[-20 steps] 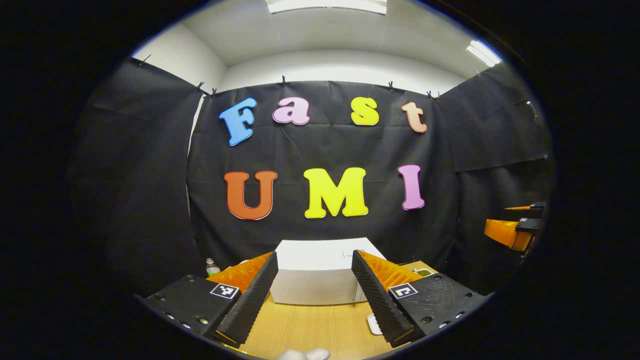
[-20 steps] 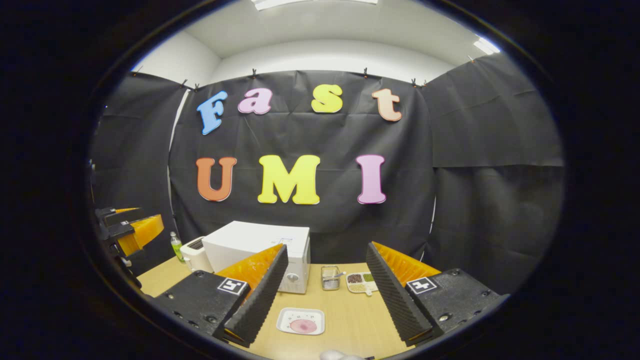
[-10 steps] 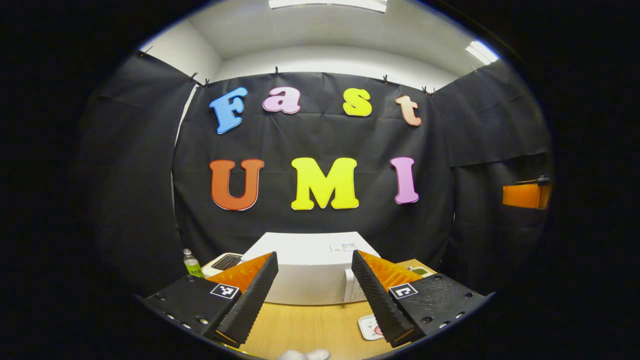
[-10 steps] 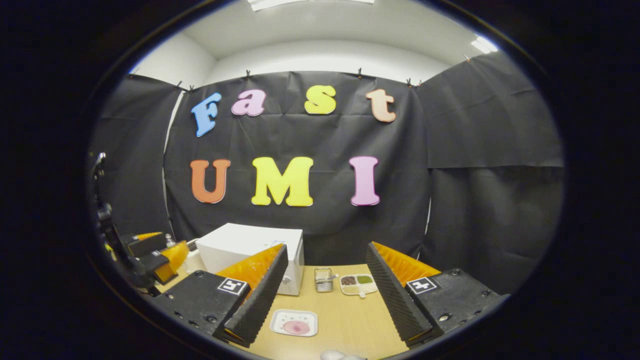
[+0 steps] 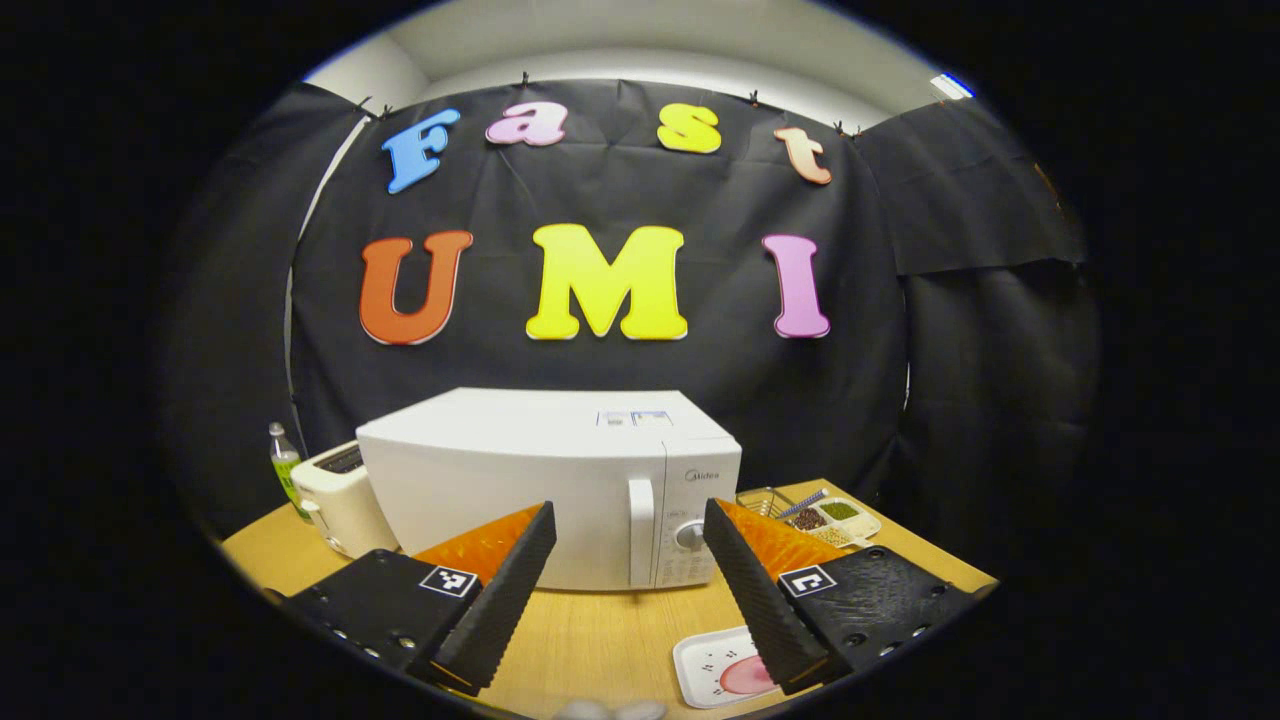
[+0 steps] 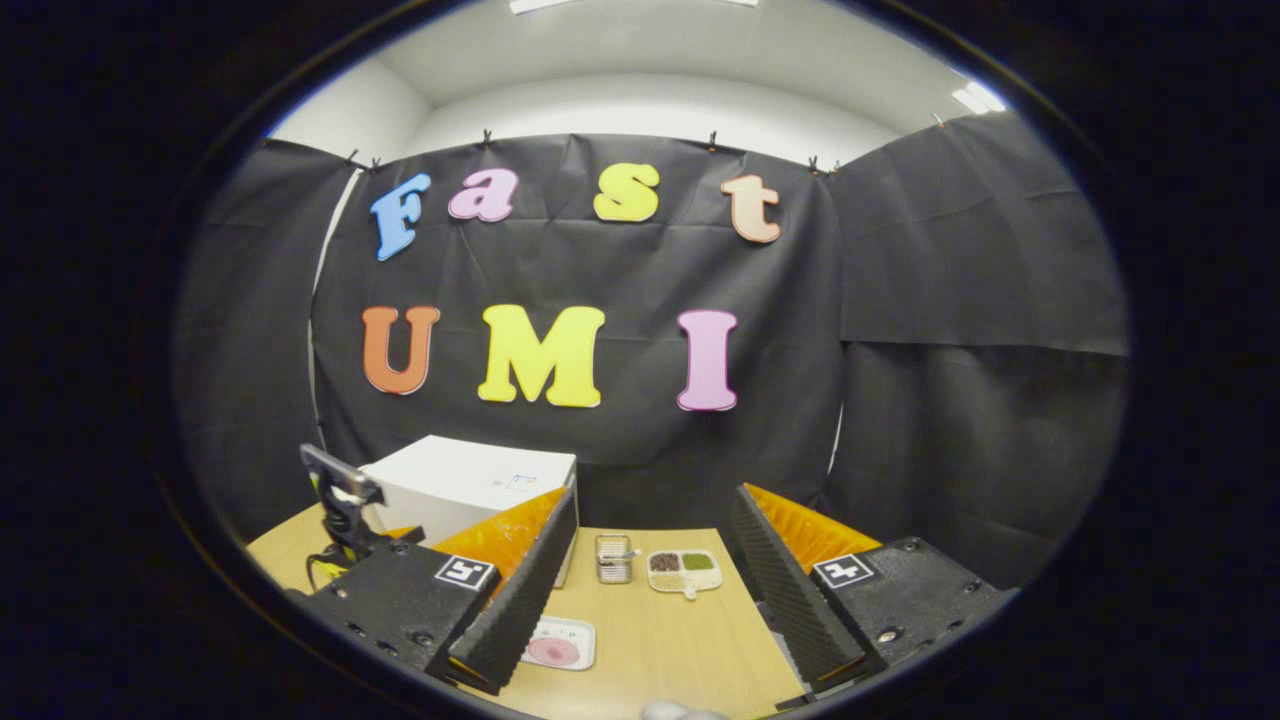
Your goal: Open the microwave oven with the left hand, put the food in, and close the microwave oven.
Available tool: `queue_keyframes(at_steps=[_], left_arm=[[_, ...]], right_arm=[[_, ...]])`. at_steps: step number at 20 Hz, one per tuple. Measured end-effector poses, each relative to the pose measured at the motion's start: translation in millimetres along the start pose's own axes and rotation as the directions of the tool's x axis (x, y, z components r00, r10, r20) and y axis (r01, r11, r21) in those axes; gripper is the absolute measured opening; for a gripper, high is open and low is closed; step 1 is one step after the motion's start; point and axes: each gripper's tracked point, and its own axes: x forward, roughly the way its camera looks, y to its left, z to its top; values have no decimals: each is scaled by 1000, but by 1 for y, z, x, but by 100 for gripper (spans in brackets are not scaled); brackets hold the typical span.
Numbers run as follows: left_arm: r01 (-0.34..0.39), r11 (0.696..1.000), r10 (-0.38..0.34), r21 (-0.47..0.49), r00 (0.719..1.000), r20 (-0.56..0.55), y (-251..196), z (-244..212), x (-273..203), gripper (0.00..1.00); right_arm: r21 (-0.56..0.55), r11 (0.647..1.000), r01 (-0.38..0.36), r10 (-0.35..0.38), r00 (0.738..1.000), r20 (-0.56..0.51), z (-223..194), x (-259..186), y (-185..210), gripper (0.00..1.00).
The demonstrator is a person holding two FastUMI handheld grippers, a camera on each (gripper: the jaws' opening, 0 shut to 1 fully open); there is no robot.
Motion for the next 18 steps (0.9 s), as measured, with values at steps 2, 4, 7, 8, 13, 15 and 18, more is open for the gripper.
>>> queue_keyframes(at_steps=[2, 4, 7, 8, 13, 15, 18], left_arm=[[-15, 1000, 15, 13, 1000, -14, -1, -14, 28, 94], [-26, 999, 27, 24, 999, -31, -1, -31, 56, 94], [-48, 998, 49, 44, 998, -39, 1, -43, 82, 94], [-54, 997, 56, 54, 998, -41, 2, -45, 90, 94], [-54, 998, 57, 33, 995, -85, 2, -62, 108, 64], [-39, 999, 39, 7, 994, -106, -2, -66, 112, 35], [-45, 999, 47, 23, 994, -96, -2, -64, 110, 34]], right_arm=[[-7, 1000, 8, -9, 1000, -13, -4, 2, -6, 92], [-7, 1000, 15, -15, 999, -36, -11, 6, -11, 92], [-19, 999, 33, -34, 997, -64, -20, 10, -19, 100], [-23, 999, 37, -39, 997, -69, -23, 11, -20, 100], [-31, 998, 46, -48, 994, -94, -32, 15, -24, 100], [-34, 998, 47, -50, 995, -91, -32, 18, -26, 92], [-36, 998, 44, -47, 995, -91, -32, 21, -24, 92]])
